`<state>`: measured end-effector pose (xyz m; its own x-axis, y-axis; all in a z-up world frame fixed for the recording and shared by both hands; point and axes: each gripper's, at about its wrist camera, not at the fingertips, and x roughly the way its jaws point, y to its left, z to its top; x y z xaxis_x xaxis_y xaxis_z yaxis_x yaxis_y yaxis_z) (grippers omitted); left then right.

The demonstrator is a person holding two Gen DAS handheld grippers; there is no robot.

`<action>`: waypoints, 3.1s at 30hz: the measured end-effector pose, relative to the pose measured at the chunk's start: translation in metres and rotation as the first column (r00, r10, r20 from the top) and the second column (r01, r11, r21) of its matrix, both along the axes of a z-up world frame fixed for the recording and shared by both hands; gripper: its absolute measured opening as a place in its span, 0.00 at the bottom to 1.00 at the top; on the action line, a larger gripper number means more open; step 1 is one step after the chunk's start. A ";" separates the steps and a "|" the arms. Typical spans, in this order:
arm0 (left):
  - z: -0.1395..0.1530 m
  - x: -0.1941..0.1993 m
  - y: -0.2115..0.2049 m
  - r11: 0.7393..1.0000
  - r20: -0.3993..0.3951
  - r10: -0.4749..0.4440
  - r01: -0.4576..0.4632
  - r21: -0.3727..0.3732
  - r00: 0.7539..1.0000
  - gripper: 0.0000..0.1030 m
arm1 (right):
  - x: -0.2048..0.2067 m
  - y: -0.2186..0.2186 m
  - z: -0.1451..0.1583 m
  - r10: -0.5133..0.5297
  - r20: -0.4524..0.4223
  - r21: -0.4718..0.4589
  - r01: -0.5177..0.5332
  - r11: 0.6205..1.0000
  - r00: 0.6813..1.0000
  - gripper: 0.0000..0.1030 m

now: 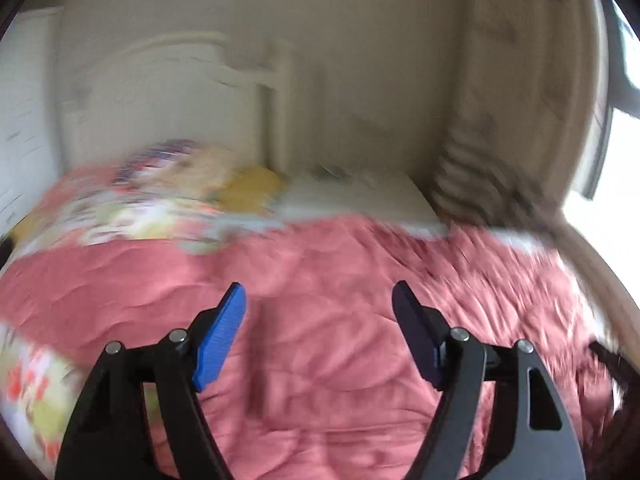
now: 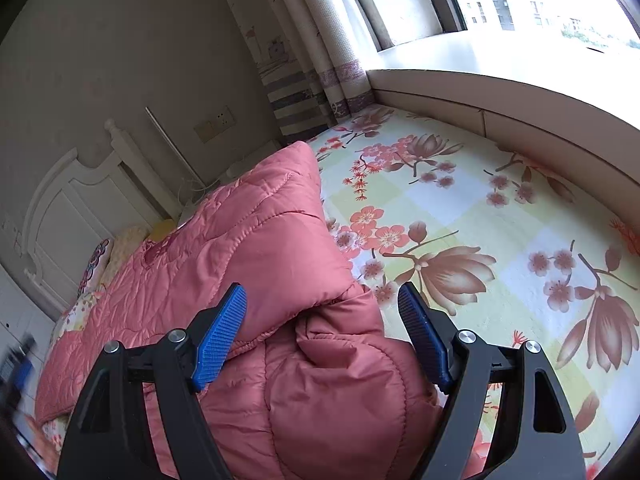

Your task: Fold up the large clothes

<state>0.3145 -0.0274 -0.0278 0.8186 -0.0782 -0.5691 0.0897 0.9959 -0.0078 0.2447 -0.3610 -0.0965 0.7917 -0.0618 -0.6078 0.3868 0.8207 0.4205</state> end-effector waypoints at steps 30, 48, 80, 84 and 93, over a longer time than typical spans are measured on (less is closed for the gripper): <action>-0.085 0.034 -0.002 0.995 -0.269 0.010 0.016 0.097 0.963 0.94 | 0.079 0.037 0.030 0.257 -0.193 -0.210 -0.295 0.932 0.947 0.73; -0.086 0.035 -0.001 0.996 -0.271 0.002 0.021 0.083 0.963 0.95 | 0.161 0.023 0.014 0.312 -0.402 -0.192 -0.412 0.891 0.861 0.77; -0.086 0.035 -0.001 0.996 -0.271 -0.002 0.025 0.081 0.962 0.96 | 0.132 0.057 0.060 0.441 -0.261 -0.222 -0.498 0.838 0.859 0.90; -0.086 0.035 0.000 0.997 -0.271 -0.004 0.026 0.077 0.963 0.97 | 0.125 0.097 0.012 0.414 -0.401 -0.328 -0.550 0.768 0.817 0.93; -0.086 0.035 0.000 0.997 -0.271 -0.015 0.033 0.063 0.962 0.98 | 0.082 0.111 0.057 0.348 -0.276 -0.369 -0.432 0.823 0.896 0.95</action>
<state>0.3494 -0.0274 -0.1134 0.6318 -0.0503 -0.7735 0.1171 0.9926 0.0310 0.3270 -0.2500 -0.0393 0.6764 -0.0489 -0.7349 0.0331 0.9988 -0.0360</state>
